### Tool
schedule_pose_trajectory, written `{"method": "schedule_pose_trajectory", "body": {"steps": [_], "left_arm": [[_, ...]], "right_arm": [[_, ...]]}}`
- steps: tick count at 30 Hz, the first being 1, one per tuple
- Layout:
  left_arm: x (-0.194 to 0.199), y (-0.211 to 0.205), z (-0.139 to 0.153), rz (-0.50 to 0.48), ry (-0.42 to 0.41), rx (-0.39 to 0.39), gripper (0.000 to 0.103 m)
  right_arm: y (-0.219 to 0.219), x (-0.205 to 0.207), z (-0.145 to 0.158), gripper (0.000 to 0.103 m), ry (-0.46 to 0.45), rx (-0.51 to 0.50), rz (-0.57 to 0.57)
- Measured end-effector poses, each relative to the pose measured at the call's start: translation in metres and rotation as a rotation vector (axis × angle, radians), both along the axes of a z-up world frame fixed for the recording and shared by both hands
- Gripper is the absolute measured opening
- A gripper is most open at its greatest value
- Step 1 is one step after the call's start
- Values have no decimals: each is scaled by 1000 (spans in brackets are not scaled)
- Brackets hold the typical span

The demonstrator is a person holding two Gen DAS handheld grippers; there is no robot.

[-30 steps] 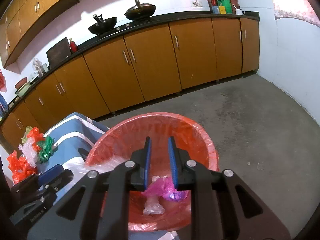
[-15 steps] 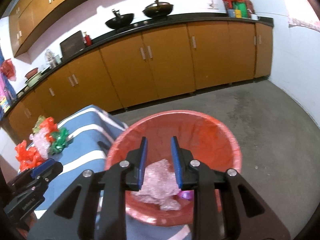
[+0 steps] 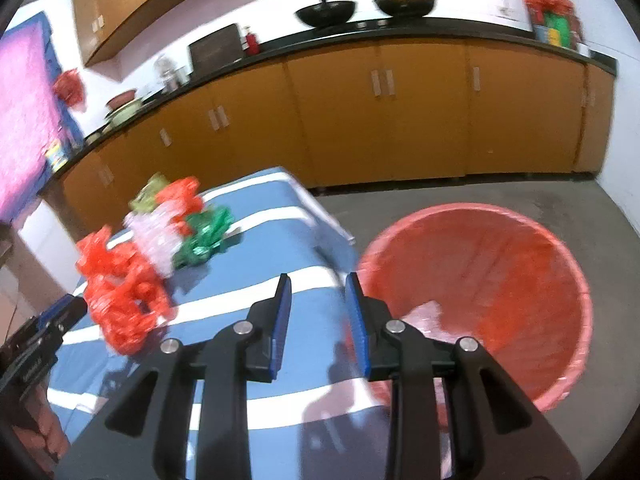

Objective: Collect trash
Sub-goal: 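Move both tools back over the table toward the red bags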

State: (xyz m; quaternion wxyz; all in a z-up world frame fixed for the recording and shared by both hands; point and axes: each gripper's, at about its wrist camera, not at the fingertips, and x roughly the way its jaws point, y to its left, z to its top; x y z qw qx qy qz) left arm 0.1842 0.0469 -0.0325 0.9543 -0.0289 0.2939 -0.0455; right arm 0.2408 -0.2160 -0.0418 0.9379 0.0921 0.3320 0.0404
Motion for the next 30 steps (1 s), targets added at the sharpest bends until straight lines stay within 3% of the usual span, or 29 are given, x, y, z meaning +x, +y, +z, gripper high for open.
{"method": "schedule_pose_trajectory", "body": {"steps": [9,12,20,30], "left_arm": [[-14,84,-13,223,21,41,43],[-17,109,-18,282,23,44,44],[-13,148,-24,362,27,49,46],[-12,176,-32,423,42,36,46]], "right_arm": [[85,10,-7,29,23,17,174],[114,12,-10,34,26,16,242],[184,15,-21,50,22,-1,412],[213,18,-40,52,44,-88,471]]}}
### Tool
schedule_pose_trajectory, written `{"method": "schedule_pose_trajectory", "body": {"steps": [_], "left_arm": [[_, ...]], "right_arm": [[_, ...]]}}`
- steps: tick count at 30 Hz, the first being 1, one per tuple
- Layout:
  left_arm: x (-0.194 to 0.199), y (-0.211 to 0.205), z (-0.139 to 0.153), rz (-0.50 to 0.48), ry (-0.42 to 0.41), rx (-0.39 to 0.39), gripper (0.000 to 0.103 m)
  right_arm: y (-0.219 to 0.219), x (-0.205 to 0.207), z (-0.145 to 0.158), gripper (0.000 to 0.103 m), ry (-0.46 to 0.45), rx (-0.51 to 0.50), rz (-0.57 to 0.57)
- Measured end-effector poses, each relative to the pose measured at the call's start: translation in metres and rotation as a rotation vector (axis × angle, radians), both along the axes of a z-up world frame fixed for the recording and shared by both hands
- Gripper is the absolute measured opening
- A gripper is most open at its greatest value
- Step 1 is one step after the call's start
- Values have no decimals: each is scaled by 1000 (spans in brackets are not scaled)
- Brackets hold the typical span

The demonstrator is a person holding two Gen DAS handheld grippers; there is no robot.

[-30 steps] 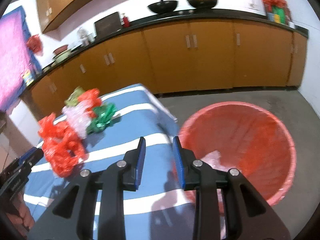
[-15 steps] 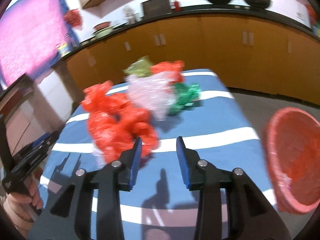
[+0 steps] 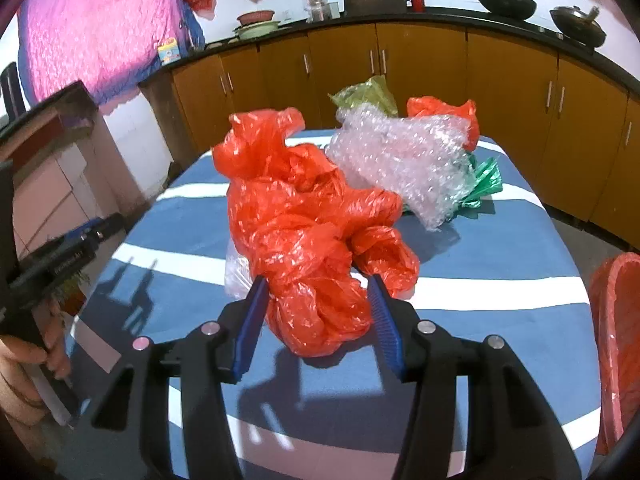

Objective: Collect trash
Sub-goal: 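Move both tools back over the table toward the red bags, then grasp the large red bag with the right tool while the left tool grasps a clear bag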

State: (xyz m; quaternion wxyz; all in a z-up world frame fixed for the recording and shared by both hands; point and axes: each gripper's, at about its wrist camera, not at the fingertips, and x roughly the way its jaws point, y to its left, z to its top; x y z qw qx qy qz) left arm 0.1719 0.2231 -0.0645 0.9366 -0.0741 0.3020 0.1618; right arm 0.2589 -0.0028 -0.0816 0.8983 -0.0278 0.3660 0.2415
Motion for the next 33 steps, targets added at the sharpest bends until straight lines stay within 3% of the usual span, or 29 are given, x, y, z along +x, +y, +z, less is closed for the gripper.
{"method": "schedule_pose_trajectory", "body": {"steps": [3,5,8,19,26,33], "left_arm": [[0,2,-2,6,4,-4,47],[0,3,-3,4,5,-7,47],[1,-1,-2,-4,5,-11,47],[11,-31,0,-88,10,-56,50],[29,-68,-3,-180,36,-68,52],[50,-95,-10,-245,88,-91,54]], "right_arm": [[5,0,-5,49,3,-27,12],[8,2,-10,22,8,-41,24],[11,0,-14,16,1,-51,45],[-10,-21,22,14,-92,72,69],[-45,-18,36,14,-151,57,-75],[-85,-4,30,14,-134,45,-223]]}}
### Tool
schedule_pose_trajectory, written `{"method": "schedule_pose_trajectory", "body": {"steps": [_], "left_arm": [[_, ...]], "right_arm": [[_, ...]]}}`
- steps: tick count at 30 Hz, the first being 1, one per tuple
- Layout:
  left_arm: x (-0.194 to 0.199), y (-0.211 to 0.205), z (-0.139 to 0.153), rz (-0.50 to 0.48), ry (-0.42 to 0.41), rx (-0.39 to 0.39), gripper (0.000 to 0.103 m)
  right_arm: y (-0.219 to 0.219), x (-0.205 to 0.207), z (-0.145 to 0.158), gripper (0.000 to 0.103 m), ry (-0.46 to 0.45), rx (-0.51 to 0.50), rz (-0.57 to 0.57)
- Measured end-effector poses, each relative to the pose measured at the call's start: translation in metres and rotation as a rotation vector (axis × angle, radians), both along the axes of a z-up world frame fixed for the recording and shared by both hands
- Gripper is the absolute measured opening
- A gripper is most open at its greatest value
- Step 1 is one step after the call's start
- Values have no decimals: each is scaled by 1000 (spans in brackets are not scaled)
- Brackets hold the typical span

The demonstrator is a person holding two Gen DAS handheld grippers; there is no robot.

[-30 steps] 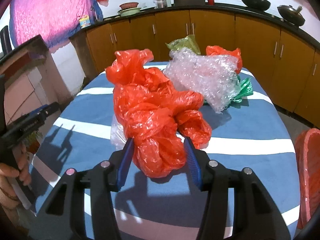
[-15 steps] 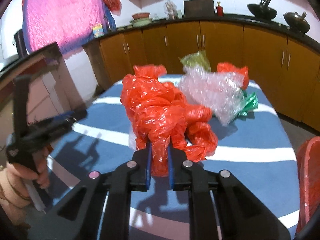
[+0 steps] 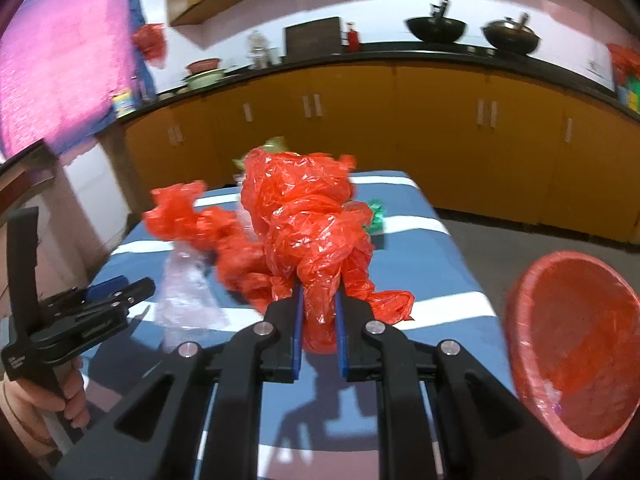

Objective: Collect trash
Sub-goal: 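Grasp the large red bag with the right tool while the left tool grasps a clear bag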

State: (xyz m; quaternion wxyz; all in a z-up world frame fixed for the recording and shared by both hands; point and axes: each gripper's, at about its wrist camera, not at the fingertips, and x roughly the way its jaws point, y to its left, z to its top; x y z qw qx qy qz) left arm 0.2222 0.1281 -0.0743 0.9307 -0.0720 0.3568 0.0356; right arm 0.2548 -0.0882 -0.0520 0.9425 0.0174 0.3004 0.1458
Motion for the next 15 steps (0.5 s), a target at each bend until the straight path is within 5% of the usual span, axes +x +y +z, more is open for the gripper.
{"method": "schedule_pose_trajectory", "body": {"steps": [9,13,15], "left_arm": [[22,-8,-19,-4,106,-32,52],[24,-7,-28,-7,144,-34,17],[22,-5,-30,-10,146,-33,9]], "right_arm": [[-15,6,-7,14,14,5,-41],[-16,5,-8,14,17,8,-51],[-17,5,-8,14,17,7,-52]]}}
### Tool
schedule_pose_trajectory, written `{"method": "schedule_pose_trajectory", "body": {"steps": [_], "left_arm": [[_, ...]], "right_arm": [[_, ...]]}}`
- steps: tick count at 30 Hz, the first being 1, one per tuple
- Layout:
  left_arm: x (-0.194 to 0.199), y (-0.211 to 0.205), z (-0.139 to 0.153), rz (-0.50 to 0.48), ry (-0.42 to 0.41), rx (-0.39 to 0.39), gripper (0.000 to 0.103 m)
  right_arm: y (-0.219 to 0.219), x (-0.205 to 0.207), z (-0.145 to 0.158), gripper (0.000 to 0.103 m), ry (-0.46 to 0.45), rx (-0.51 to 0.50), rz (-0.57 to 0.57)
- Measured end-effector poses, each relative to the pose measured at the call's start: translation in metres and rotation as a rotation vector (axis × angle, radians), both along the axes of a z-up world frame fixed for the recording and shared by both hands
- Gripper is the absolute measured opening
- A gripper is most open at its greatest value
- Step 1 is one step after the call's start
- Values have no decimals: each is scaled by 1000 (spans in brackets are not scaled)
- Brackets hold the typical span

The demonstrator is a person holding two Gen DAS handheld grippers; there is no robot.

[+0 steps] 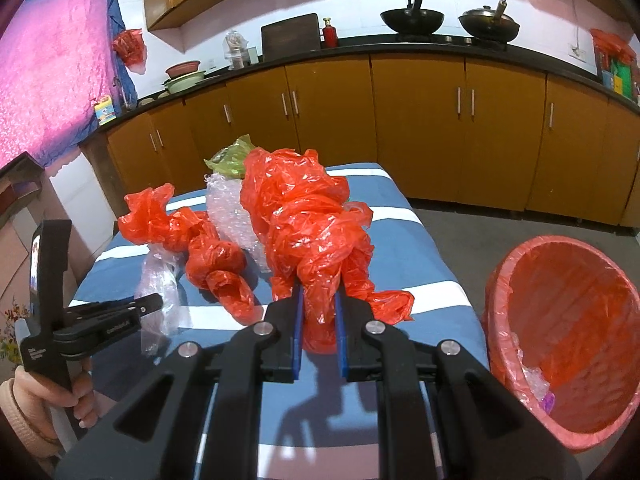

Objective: Collect trash
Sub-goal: 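Grasp the large red bag with the right tool while the left tool grasps a clear bag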

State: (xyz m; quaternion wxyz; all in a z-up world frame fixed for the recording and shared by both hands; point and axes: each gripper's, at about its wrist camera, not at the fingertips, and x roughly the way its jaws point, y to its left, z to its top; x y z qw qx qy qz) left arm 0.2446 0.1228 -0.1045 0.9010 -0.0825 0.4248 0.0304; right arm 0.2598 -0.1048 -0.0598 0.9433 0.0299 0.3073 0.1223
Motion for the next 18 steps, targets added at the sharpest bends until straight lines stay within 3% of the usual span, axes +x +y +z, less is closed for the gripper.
{"method": "schedule_pose_trajectory", "body": {"steps": [4,18], "left_arm": [[-9,7,0,-3,-12,10,3],[-72,69,19,59,-75,82,2]], "right_arm": [[-2,0,0,14,-2,-1,-4],[0,-10,10,14,-15,10,-5]]}}
